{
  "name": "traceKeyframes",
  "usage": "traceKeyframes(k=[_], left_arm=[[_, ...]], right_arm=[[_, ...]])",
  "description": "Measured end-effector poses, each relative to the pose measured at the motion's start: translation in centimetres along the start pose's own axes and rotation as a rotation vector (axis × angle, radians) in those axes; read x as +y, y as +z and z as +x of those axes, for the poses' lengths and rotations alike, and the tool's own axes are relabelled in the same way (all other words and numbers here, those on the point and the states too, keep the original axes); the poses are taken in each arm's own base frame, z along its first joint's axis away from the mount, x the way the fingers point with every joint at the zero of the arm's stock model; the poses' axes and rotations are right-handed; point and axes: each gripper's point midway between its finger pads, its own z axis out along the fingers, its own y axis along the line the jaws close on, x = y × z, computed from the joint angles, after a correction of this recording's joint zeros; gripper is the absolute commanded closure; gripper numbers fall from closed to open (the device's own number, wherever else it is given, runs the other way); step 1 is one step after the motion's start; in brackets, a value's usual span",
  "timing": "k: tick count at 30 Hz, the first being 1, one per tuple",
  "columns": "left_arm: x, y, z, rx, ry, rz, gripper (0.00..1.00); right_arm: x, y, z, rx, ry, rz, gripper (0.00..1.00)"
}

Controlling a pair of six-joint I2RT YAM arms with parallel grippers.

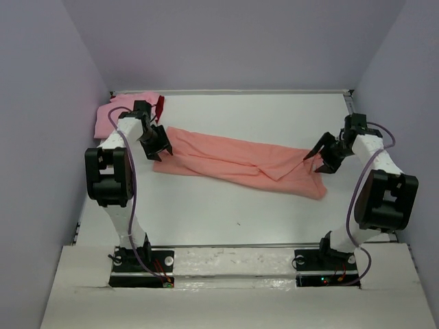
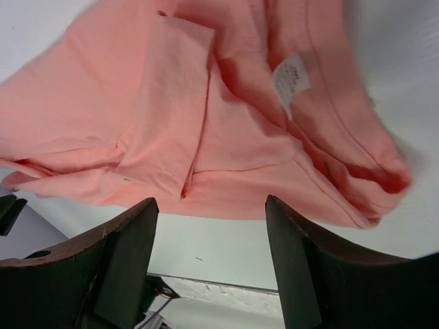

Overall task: Fold and stack the t-shirts
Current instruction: Fold the other side of the tshirt into a rectangle

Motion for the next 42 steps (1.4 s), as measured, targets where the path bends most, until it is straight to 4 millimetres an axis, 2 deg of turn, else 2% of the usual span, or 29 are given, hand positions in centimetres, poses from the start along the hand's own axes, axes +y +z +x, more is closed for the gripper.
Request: traceKeyframes(k=[6,13,19,23,31,42], left_arm=[[-0.2,0.0,0.3,0.008,0.012,0.003,0.35],[-0.5,-0.5,-0.2,-0.003,0.02,0.007,0.35],[-0.8,-0.8,-0.7,-0.016,0.023,0.014,0.35],[-0.8,-0.8,-0.7,-0.016,0.023,0.014,0.34],[-1.0,-0.8,-0.9,-0.017,0.024,0.014,0.34],[-1.0,-0.8,-1.1,-0.016,0.023,0.013,0.34]], right_arm=[[2.1,3.2,0.8,0.054,-0.021,-0.03,0.37],[3.9,4.7,0.6,0.067,-0.033,-0.045,0.38],[6.3,5.2,3.1,0.11,-0.074,-0.066,0.38],[7.3,5.6,4.8,0.14,-0.091,-0.068,0.38],[6.5,6.2,6.6,0.184,-0.079,-0.043,0.39],[5.8,6.1,8.7,0.214,-0.084,-0.027,0.4]])
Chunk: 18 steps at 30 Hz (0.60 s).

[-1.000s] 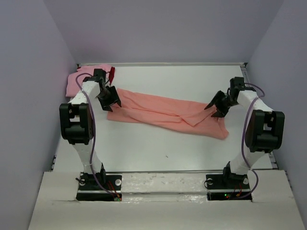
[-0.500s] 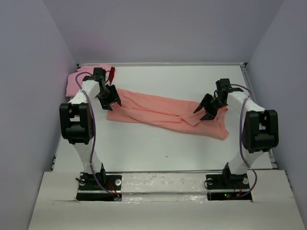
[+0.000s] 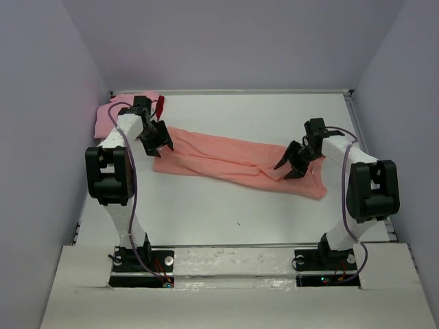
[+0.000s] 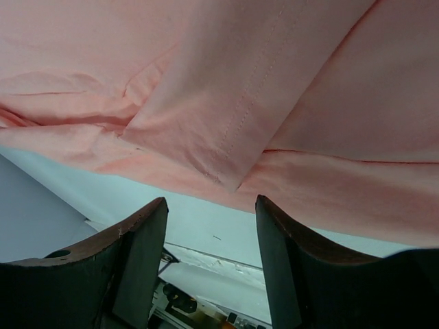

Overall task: Fold and stack the t-shirts
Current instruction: Fold the other side of the tshirt into a rectangle

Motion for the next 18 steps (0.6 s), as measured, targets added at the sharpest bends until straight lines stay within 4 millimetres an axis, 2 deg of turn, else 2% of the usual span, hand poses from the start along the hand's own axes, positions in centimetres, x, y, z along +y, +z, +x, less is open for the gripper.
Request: traceKeyframes(k=[5,9,18], left_arm=[[0.2,0.3,0.2,0.011,-0.002,-0.006,0.34],[0.2,0.3,0.2,0.013,-0.001,-0.008,0.34],[0.4,0.3,0.3,0.014,0.002,-0.017,0.34]], right_arm=[[0.0,0.7,1.3,0.027,-0.012,0.012,0.42],[0.1,1.2,1.7,0.035,-0.014,0.015,0.59],[-0.3,2.4,1.2,0.043,-0.006,0.028,0.58]])
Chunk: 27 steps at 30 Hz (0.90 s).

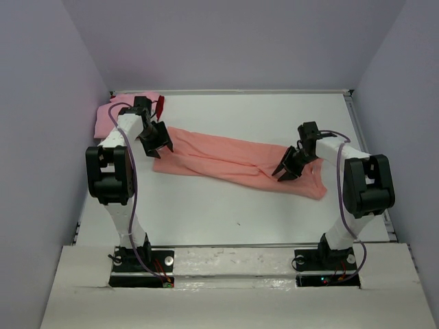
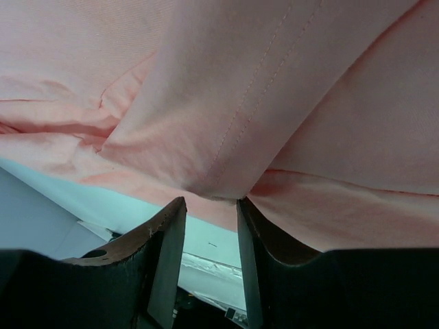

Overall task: Fold and stack the t-shirts
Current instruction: Fold the other side of the tshirt into a rectangle

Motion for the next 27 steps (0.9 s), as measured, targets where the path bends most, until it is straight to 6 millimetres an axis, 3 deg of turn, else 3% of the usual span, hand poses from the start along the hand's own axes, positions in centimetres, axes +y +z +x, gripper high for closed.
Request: traceKeyframes(k=[5,6,7,8,17,27], left_arm=[[-0.3,-0.1,-0.6,-0.006,0.002,0.002,0.34],[-0.3,-0.1,-0.7,-0.008,0.002,0.003,0.34],[-0.4,-0.1,-0.8,-0.01,0.003,0.004,0.34],[-0.4,-0.2,-0.9,-0.011,0.003,0.004,0.34],[-0.4,0.3,-1.1,0.0,0.001,-0.001,0.34],[-0.6,0.0,-1.4,-0.007,0.002,0.002,0.34]], right_arm=[[-0.3,0.4,-0.1,0.003,0.004,0.012,0.58],[-0.3,0.4,-0.1,0.001,0.004,0.013,0.64],[-0.3,0.4,-0.1,0.001,0.003,0.014,0.76],[-0.4,0.4,-0.2,-0.001,-0.001,0.015,1.0],[-0.2,1.2,-1.1,0.004,0.01,0.034,1.0],[4.7,-1.0,-4.9,-0.088,-0.049,-0.053,1.0]])
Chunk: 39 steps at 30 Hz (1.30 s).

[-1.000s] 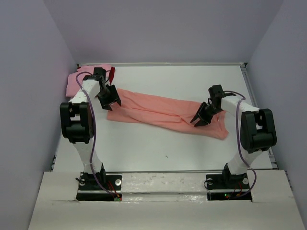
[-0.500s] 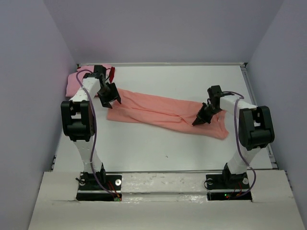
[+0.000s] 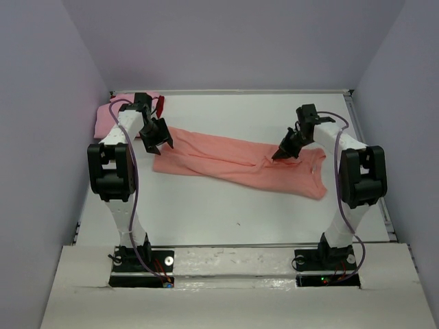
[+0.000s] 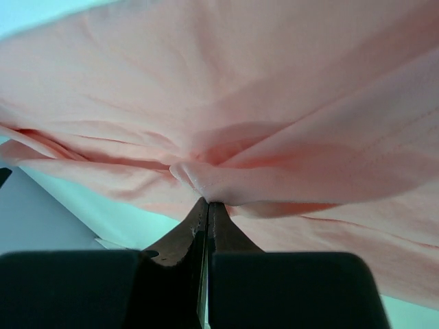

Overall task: Fold and stack the t-shirts
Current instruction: Fold the other side of the tshirt into a rectangle

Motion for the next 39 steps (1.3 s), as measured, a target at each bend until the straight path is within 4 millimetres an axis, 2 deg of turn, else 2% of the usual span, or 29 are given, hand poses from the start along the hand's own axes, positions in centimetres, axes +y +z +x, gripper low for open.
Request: traceKeyframes(k=[3,8,12,20,26,28,29,33,34,39], left_arm=[[0.0,0.1,0.0,0.002,0.0,0.0,0.34],[0.1,0.2,0.1,0.006,-0.001,-0.002,0.34],[0.0,0.0,-0.1,0.004,0.001,-0.002,0.34],[-0.1,-0.2,-0.3,0.003,0.002,-0.001,0.34],[-0.3,-0.2,-0.6,-0.001,0.003,0.001,0.34],[-0.4,-0.2,-0.7,-0.003,0.003,0.002,0.34],[-0.4,-0.1,-0.7,-0.002,0.003,0.002,0.34],[-0.3,0.1,-0.6,0.006,0.002,0.0,0.34],[-0.3,0.2,-0.6,0.006,0.002,0.0,0.34],[-0.3,0.2,-0.6,0.007,0.001,-0.001,0.34]], right_arm=[[0.6,0.2,-0.7,-0.005,-0.004,-0.006,1.0],[0.7,2.0,-2.0,0.018,0.004,0.012,1.0],[1.6,3.4,-3.3,0.024,-0.002,0.01,1.0],[4.3,3.2,-5.4,-0.009,-0.032,-0.034,1.0],[4.9,3.3,-6.0,-0.018,-0.038,-0.043,1.0],[4.6,3.8,-6.0,-0.009,-0.033,-0.036,0.81],[4.4,4.2,-6.0,-0.003,-0.032,-0.032,0.62],[3.6,5.8,-6.1,0.025,-0.027,-0.015,0.37],[3.4,6.2,-6.2,0.029,-0.029,-0.011,0.32],[3.7,6.1,-6.9,0.005,-0.052,-0.009,0.32]])
